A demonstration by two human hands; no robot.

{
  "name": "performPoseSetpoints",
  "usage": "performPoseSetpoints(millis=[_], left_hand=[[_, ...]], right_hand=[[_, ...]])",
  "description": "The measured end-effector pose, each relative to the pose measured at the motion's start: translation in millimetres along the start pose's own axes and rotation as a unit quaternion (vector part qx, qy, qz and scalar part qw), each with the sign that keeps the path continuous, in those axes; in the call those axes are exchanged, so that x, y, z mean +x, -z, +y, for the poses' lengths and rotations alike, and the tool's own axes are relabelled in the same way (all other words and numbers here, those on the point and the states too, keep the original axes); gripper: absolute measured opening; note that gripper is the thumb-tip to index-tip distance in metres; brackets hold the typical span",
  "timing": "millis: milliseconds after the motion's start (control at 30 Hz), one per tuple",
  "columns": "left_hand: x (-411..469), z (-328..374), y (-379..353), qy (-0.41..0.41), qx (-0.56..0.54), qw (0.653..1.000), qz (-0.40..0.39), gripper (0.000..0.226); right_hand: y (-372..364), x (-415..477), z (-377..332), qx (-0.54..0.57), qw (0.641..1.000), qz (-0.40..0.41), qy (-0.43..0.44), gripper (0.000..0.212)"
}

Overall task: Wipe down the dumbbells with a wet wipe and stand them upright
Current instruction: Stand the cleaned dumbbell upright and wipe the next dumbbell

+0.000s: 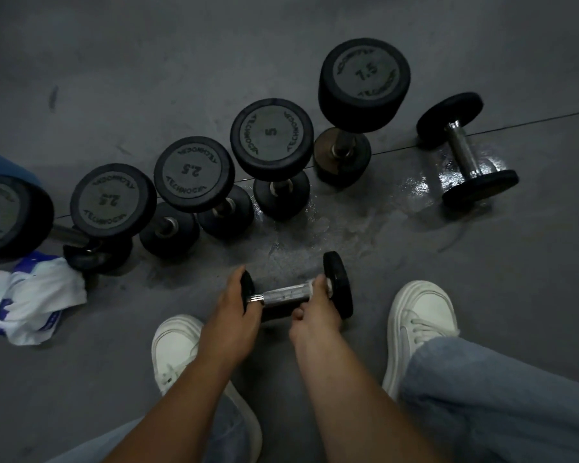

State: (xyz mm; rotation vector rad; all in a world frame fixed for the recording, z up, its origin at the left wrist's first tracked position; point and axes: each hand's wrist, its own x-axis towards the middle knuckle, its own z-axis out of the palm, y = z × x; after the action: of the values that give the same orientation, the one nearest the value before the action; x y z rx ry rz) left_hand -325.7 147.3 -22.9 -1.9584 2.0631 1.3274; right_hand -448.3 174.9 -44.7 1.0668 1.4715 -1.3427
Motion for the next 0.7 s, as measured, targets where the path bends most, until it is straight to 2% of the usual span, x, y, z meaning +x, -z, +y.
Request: performPoseSetpoints(millis=[67,200,367,500,700], left_hand=[[-3.0,1.0,0.8,-0.009,-0.002,1.000,0.004,0.062],[1.1,-1.5,-0.9,-0.009,0.004,1.000,0.000,0.063],[-2.1,0.5,2.4,0.000,0.003,1.000,-0.025,0.073],[-4.9,-2.8,3.9,0.000,0.005,0.998,-0.070,0.102],[-18.8,6.8,1.1,0.027,0.116,0.990,-0.079,0.102]], right_hand=[[5.5,-4.7,-2.0,0.018,1.000,-0.011,-0.016,0.031],[-5.0,-1.6,-8.3,0.038,0.998,-0.018,-0.051,0.038],[10.3,-2.3,-4.6,0.060,0.996,-0.051,-0.046,0.016],[9.3,-0.2,-11.1,0.046,0.993,-0.080,-0.081,0.025],[15.8,-0.2,-1.0,0.027,0.998,-0.027,-0.051,0.028]])
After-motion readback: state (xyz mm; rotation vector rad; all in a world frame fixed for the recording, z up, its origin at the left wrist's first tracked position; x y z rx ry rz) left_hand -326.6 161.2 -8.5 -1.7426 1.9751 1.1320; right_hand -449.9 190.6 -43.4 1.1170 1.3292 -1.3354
